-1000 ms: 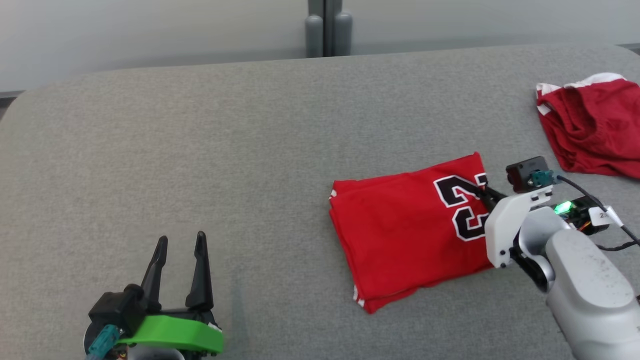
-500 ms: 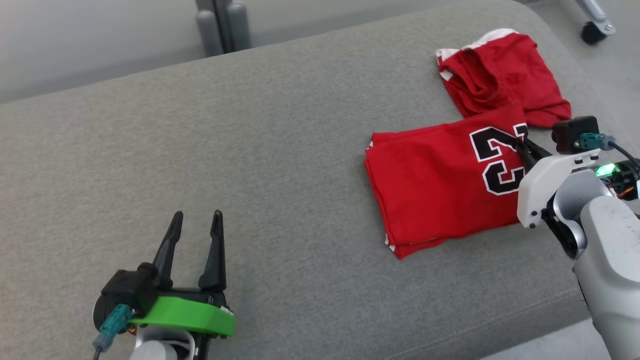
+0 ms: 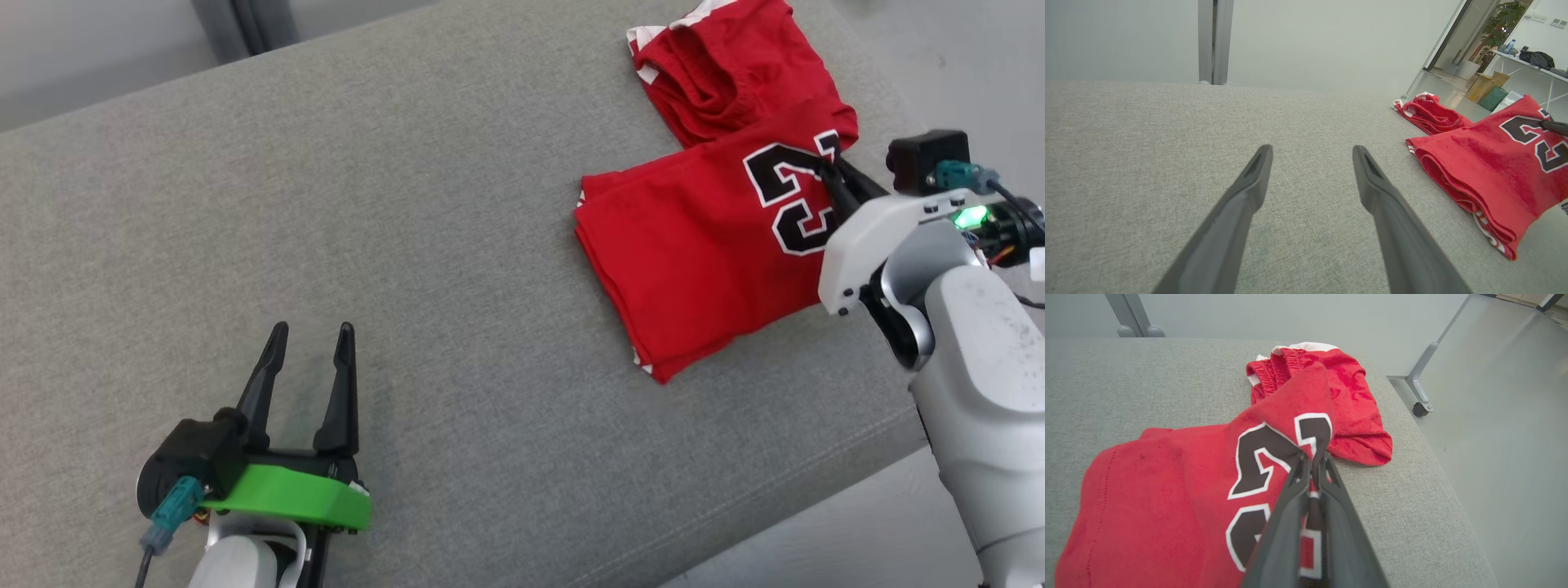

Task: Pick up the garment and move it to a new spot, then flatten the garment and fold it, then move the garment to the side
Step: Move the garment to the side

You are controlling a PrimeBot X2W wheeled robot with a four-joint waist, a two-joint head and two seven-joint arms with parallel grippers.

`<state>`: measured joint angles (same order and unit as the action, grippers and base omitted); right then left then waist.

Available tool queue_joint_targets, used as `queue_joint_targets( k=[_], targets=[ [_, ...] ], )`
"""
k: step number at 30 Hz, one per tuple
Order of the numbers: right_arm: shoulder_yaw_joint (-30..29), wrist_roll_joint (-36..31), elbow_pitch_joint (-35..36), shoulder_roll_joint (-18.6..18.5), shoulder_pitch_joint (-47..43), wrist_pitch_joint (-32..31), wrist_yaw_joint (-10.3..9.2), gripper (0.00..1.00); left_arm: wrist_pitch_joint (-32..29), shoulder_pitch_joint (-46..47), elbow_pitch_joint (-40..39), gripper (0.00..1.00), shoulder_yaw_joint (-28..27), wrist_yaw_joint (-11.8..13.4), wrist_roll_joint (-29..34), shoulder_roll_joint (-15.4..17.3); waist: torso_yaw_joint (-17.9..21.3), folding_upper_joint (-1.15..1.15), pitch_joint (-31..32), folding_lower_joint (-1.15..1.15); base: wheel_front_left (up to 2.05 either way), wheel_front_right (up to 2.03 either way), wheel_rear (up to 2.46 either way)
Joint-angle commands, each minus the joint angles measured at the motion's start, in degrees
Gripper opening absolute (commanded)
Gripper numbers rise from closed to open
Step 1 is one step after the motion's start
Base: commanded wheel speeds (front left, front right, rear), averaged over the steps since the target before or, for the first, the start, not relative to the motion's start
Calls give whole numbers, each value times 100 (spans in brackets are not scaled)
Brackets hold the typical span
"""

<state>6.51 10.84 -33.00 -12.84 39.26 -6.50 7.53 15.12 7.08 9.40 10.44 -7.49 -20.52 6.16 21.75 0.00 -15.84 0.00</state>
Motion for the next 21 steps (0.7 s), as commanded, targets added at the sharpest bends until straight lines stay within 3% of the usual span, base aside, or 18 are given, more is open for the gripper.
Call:
queue_joint_targets(
  k=[1,11,21],
  targets=[
    [52,-74,-14,52,190,43,-9,0,2,75,-8,100,-40,-2,-1,35,-97,0,-30,0,0,0,0],
    [-108,-252,-476,-47,1470,-38,-9,0,2,153,-58,100,-72,-2,16,1,-604,0,-190,0,0,0,0],
    [-970,-610,-1169,-527,2298,92,-9,0,1,297,-146,100,-61,-2,80,59,-954,0,-594,0,0,0,0]
  ],
)
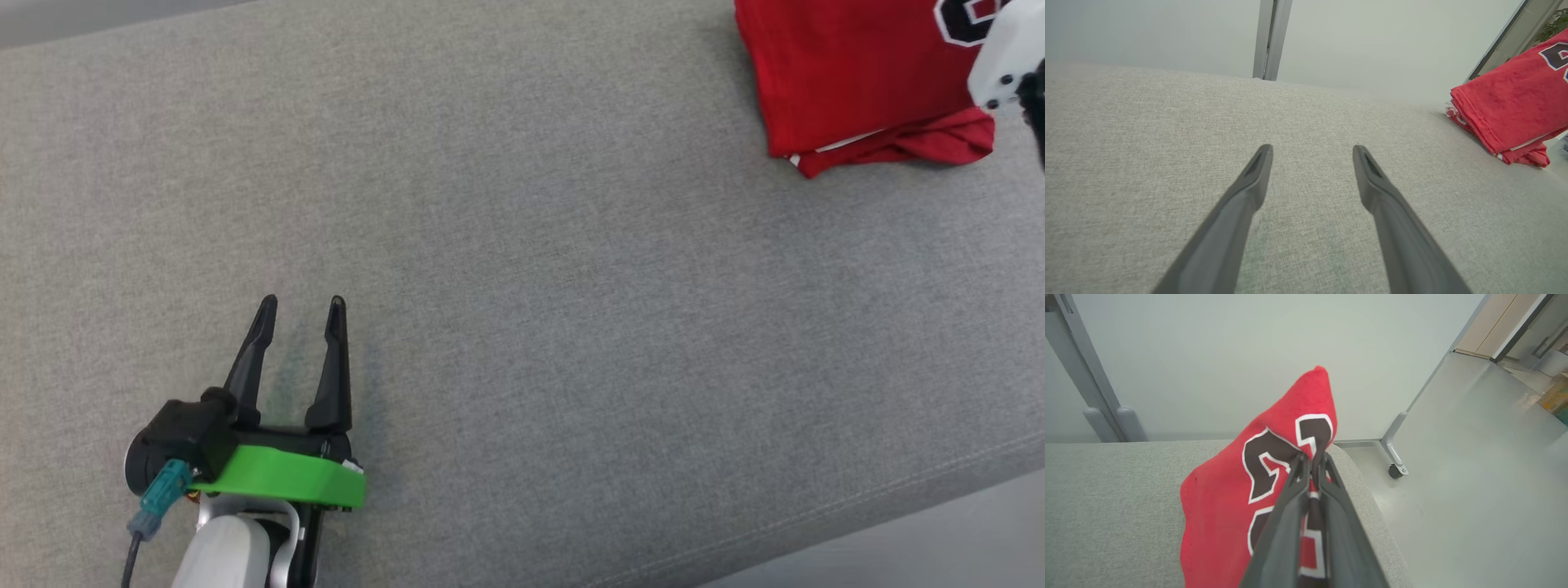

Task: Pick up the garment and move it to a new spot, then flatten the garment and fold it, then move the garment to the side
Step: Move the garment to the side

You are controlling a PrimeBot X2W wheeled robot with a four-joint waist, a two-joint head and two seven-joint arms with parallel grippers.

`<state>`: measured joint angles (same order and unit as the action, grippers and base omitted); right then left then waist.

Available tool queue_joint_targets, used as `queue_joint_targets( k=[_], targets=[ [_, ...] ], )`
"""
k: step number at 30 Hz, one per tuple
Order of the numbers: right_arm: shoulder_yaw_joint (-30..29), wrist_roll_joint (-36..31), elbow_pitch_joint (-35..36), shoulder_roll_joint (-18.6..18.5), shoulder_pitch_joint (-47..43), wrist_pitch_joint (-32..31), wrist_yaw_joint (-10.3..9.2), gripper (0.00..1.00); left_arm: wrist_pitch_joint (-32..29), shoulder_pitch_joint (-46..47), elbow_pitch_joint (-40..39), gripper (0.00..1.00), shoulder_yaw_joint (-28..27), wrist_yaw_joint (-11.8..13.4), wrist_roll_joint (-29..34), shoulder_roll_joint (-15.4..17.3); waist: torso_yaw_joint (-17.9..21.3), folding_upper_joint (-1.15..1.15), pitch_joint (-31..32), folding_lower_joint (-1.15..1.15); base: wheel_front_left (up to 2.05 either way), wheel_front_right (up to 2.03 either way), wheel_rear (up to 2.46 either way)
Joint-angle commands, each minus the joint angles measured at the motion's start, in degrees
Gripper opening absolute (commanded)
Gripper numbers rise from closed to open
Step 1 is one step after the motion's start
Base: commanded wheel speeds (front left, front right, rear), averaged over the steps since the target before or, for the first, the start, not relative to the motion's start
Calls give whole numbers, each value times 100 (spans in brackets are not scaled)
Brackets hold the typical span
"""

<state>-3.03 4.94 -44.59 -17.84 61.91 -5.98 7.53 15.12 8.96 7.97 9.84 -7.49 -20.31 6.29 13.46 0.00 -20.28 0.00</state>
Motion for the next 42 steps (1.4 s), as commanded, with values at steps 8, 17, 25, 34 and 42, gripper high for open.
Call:
queue_joint_targets(
  k=[8,17,25,34,42],
  targets=[
    [-786,-497,-498,-342,48,174,-9,0,2,286,-84,100,121,-2,109,87,-303,0,-555,0,0,0,0],
    [-1720,-1143,-922,-602,34,407,-9,41,1,413,-123,100,236,-2,143,118,-515,0,-849,0,0,0,0],
    [-2454,-1972,-932,-425,81,996,-9,100,1,474,-83,100,242,-2,124,75,-611,0,-805,0,0,0,0],
    [-1969,-2210,-1126,19,269,1628,-9,100,1,472,-56,100,113,-2,12,-20,-715,0,-407,0,0,0,0],
    [-1322,-1821,-1213,447,-9,2053,-9,100,1,320,97,100,-234,-2,-64,-111,-976,0,322,0,0,0,0]
  ],
)
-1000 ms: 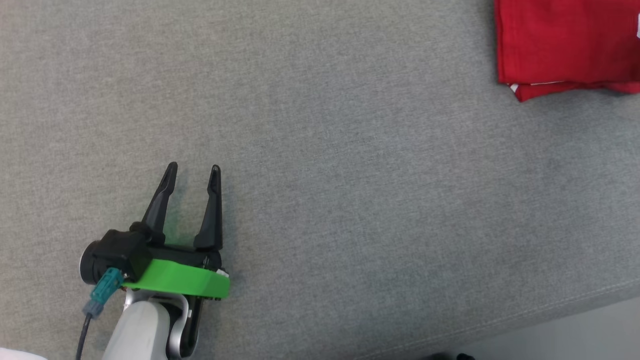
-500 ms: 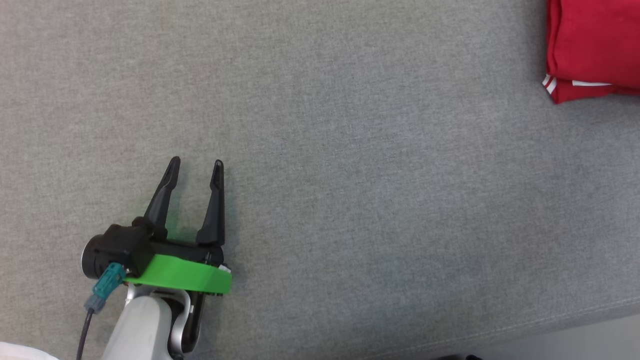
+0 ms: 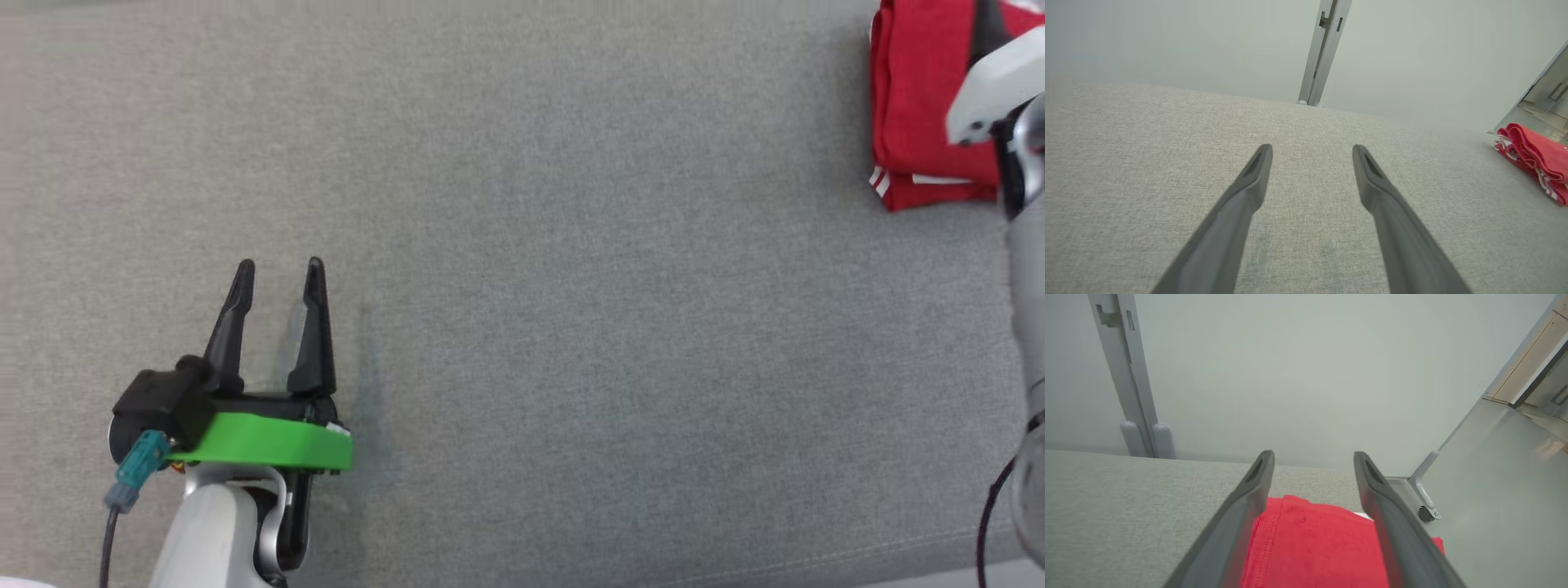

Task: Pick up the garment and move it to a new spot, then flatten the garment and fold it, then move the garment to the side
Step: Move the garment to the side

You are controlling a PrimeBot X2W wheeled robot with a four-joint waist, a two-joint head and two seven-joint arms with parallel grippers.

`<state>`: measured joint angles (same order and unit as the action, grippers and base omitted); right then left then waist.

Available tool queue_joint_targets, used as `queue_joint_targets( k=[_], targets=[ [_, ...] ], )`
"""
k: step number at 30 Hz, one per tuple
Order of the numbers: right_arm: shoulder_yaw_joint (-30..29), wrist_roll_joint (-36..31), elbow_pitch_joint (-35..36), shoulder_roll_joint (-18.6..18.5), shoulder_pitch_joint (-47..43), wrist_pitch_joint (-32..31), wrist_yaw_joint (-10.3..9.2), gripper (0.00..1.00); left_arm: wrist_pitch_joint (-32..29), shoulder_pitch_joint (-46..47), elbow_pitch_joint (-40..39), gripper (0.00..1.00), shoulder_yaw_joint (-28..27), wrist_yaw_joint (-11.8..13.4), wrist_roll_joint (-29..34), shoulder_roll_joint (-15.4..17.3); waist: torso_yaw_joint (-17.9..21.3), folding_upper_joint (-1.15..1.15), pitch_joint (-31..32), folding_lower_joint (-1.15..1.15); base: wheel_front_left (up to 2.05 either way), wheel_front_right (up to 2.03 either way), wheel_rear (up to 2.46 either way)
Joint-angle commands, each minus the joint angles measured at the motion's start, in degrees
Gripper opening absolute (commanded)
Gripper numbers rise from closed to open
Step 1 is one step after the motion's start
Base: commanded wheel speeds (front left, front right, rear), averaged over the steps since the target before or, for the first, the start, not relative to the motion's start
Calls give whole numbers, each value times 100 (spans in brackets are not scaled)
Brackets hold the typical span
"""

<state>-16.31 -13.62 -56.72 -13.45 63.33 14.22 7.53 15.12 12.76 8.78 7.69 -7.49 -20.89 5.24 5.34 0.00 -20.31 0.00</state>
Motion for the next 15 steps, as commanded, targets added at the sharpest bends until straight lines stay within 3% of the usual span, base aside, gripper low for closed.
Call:
queue_joint_targets(
  k=[1,4,6,7,15],
  targets=[
    [115,181,83,155,-323,68,-9,100,1,-145,87,100,-120,-2,15,-21,-224,0,516,0,0,0,0],
    [265,393,347,373,-721,94,-9,100,1,-272,197,100,-282,-2,-19,-74,-307,0,786,0,0,0,0],
    [357,558,817,565,-1247,98,-9,100,1,-418,272,100,-393,-2,-33,-107,-379,0,1004,0,0,0,0],
    [405,700,1384,799,-1948,99,-9,100,1,-614,343,100,-512,-2,-34,-139,-438,0,1222,0,0,0,0],
    [685,1334,2672,1037,-3759,100,-9,100,1,-1143,434,100,-572,-2,-26,-183,-536,0,1627,0,0,0,0]
  ],
)
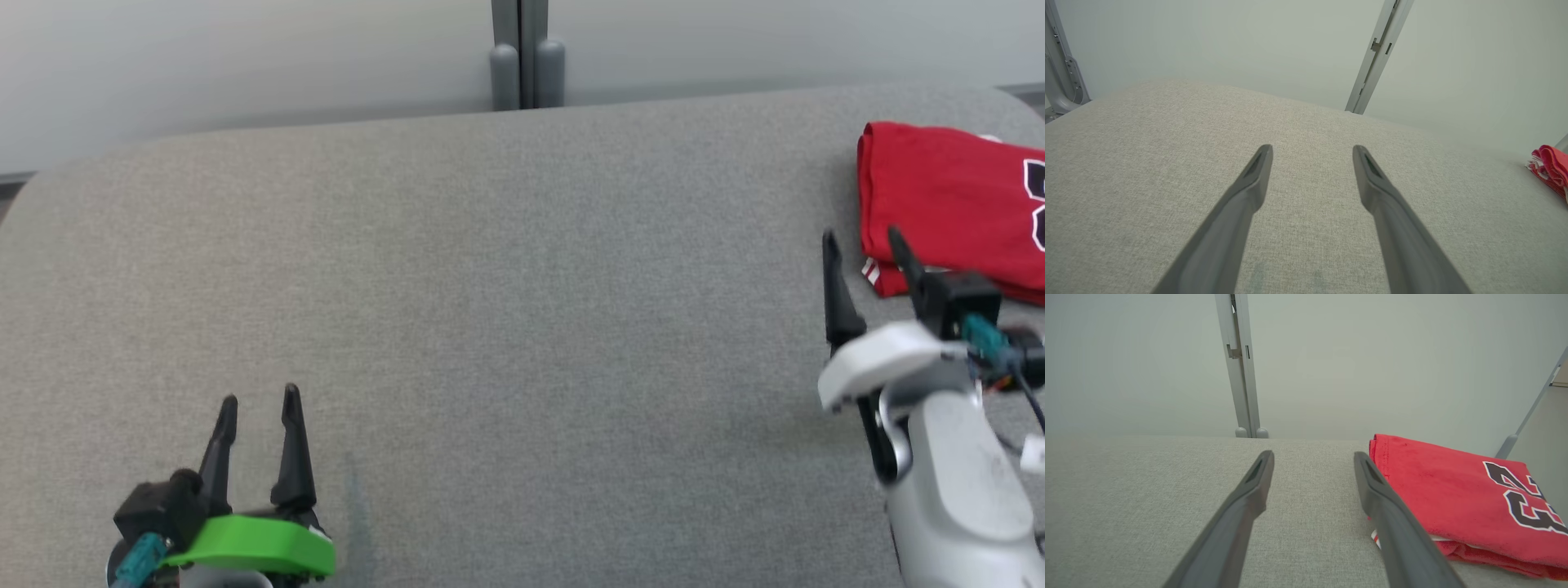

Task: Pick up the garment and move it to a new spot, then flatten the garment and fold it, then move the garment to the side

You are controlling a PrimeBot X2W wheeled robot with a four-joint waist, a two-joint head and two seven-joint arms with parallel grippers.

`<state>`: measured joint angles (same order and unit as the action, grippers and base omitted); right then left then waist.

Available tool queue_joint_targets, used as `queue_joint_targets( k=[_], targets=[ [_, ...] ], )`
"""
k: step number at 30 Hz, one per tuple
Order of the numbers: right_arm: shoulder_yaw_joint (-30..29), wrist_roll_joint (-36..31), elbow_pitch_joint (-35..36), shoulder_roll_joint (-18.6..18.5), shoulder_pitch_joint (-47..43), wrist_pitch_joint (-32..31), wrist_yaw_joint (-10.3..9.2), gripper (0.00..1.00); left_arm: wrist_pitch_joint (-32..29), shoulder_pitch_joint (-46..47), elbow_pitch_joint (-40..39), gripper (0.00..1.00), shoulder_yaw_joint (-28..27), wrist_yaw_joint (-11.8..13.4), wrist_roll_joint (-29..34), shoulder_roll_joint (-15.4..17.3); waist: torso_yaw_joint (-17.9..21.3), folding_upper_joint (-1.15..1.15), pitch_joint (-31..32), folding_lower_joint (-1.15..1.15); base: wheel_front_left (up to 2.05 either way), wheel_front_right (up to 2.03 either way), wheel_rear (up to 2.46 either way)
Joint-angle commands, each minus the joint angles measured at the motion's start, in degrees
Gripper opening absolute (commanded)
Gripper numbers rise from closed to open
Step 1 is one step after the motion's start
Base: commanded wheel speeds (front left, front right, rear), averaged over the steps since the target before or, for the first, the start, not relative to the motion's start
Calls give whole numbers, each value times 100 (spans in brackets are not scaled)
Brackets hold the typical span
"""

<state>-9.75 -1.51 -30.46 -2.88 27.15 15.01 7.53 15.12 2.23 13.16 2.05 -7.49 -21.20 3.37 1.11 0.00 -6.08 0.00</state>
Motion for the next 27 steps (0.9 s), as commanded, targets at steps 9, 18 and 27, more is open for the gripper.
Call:
queue_joint_targets(
  k=[9,18,27],
  targets=[
    [582,1104,1068,-14,-1830,23,-9,100,0,-639,-48,100,116,-2,20,-26,-173,0,463,0,0,0,0],
    [834,1125,1469,-14,-2416,23,-9,100,0,-831,-23,100,174,-2,-42,-41,-147,0,560,0,0,0,0],
    [914,1140,1340,32,-2437,-15,0,0,-3,-786,105,0,270,0,-81,-55,-127,0,592,0,0,0,0]
  ],
)
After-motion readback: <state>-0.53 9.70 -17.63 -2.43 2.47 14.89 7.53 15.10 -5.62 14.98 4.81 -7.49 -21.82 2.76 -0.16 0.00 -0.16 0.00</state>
